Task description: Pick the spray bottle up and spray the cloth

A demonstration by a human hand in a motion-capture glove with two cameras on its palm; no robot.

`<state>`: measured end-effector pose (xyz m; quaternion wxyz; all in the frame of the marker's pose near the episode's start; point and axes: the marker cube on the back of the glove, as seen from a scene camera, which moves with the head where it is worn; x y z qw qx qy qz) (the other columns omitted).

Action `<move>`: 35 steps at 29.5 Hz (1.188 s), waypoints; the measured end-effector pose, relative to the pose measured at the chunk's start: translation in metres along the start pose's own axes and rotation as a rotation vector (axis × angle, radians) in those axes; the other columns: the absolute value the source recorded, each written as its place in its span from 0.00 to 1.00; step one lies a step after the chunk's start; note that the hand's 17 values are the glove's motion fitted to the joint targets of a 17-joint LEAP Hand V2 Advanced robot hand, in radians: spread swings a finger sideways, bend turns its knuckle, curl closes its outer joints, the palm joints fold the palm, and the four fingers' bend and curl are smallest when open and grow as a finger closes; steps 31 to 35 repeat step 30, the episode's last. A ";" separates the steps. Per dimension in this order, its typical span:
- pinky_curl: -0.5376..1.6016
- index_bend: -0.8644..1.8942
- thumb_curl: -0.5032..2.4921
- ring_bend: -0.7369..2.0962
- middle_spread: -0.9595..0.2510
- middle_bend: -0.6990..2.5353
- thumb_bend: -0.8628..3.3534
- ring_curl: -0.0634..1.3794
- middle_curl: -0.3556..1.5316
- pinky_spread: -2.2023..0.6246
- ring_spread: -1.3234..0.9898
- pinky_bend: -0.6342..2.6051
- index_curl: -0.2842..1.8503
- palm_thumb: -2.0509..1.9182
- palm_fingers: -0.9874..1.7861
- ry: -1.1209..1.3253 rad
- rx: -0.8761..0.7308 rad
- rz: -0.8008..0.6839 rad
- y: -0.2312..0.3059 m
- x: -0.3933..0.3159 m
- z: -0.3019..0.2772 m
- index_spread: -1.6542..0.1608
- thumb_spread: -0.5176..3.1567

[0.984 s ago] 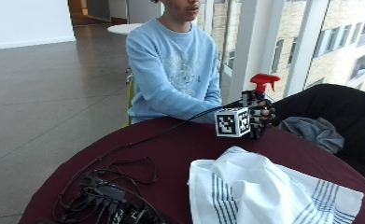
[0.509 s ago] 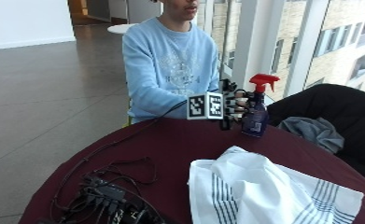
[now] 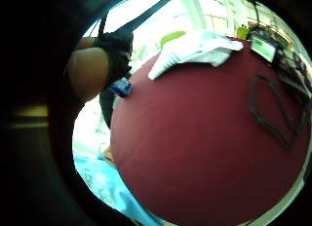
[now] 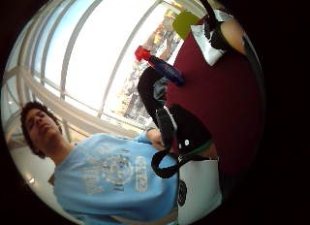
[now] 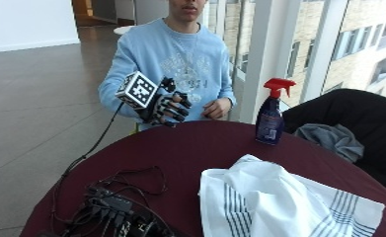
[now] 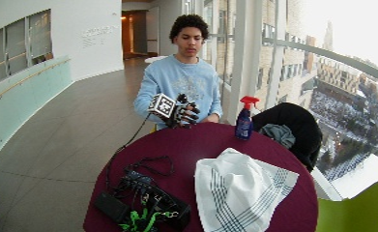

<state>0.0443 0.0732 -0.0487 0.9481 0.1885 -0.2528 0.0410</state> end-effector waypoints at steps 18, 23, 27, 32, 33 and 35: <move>0.40 0.37 0.28 0.37 0.74 0.27 0.20 0.30 0.42 0.86 0.56 0.25 0.29 0.67 0.66 0.365 -0.071 0.057 0.059 0.051 -0.074 0.76 0.45; 0.40 0.37 0.28 0.36 0.74 0.27 0.20 0.30 0.41 0.85 0.56 0.25 0.29 0.67 0.66 0.393 -0.086 0.039 0.059 0.052 -0.074 0.76 0.45; 0.39 0.37 0.28 0.36 0.74 0.27 0.20 0.30 0.41 0.85 0.56 0.25 0.30 0.67 0.66 0.408 -0.090 0.046 0.059 0.050 -0.075 0.76 0.45; 0.39 0.37 0.28 0.36 0.74 0.27 0.20 0.30 0.41 0.85 0.56 0.25 0.30 0.67 0.67 0.408 -0.095 0.046 0.058 0.050 -0.077 0.76 0.45; 0.39 0.37 0.28 0.36 0.74 0.27 0.20 0.30 0.41 0.85 0.56 0.25 0.30 0.67 0.67 0.408 -0.095 0.046 0.058 0.050 -0.077 0.76 0.45; 0.39 0.37 0.28 0.36 0.74 0.27 0.20 0.30 0.41 0.85 0.56 0.25 0.30 0.67 0.67 0.408 -0.095 0.046 0.058 0.050 -0.077 0.76 0.45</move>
